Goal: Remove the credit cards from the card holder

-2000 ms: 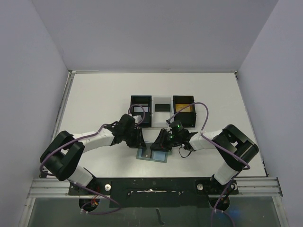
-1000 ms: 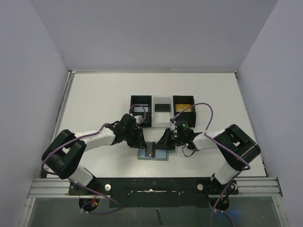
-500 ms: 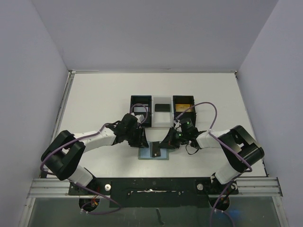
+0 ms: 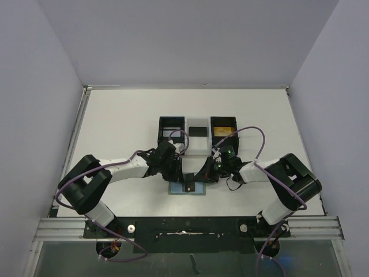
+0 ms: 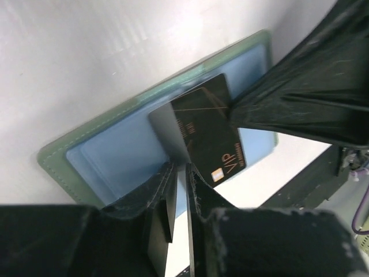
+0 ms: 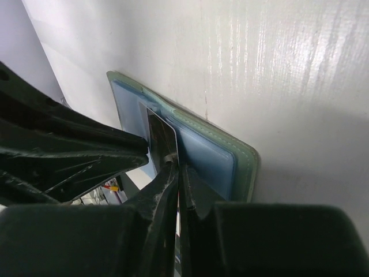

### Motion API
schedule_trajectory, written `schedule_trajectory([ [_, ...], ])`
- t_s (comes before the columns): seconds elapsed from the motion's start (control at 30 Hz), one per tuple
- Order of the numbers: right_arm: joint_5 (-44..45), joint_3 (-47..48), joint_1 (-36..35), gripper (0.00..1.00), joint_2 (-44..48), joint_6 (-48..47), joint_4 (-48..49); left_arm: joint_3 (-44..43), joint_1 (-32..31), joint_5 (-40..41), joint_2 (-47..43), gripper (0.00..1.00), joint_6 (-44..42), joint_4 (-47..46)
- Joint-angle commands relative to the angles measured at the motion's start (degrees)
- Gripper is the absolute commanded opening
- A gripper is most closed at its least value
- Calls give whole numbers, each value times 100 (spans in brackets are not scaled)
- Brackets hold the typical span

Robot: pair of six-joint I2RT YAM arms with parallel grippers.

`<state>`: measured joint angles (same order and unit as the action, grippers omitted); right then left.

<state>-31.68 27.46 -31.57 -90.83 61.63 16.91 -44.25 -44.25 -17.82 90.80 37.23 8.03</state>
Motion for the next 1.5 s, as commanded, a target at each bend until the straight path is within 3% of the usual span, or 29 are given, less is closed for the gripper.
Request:
schedule_trajectory([
  [0.0,74,-78,-55,3,74,158,428,5,-40,467,54,11,-114,377],
  [0.33,26,-133,-68,6,73,304,697,21,-56,702,-113,7,-40,648],
  [0.73,-153,-257,-231,21,-264,696,1560,333,-227,887,-108,0,192,215],
  [0.93,-248,-354,-236,20,-296,1003,2181,345,-226,1042,-198,0,260,289],
  [1.13,-369,-163,-383,21,-488,882,2115,326,-215,922,-174,0,248,201],
  [1.3,7,-20,-326,5,-193,668,1113,273,-209,925,-163,0,248,253],
  [1.47,649,487,-30,0,755,-225,-772,248,-203,1117,-265,0,236,337],
])
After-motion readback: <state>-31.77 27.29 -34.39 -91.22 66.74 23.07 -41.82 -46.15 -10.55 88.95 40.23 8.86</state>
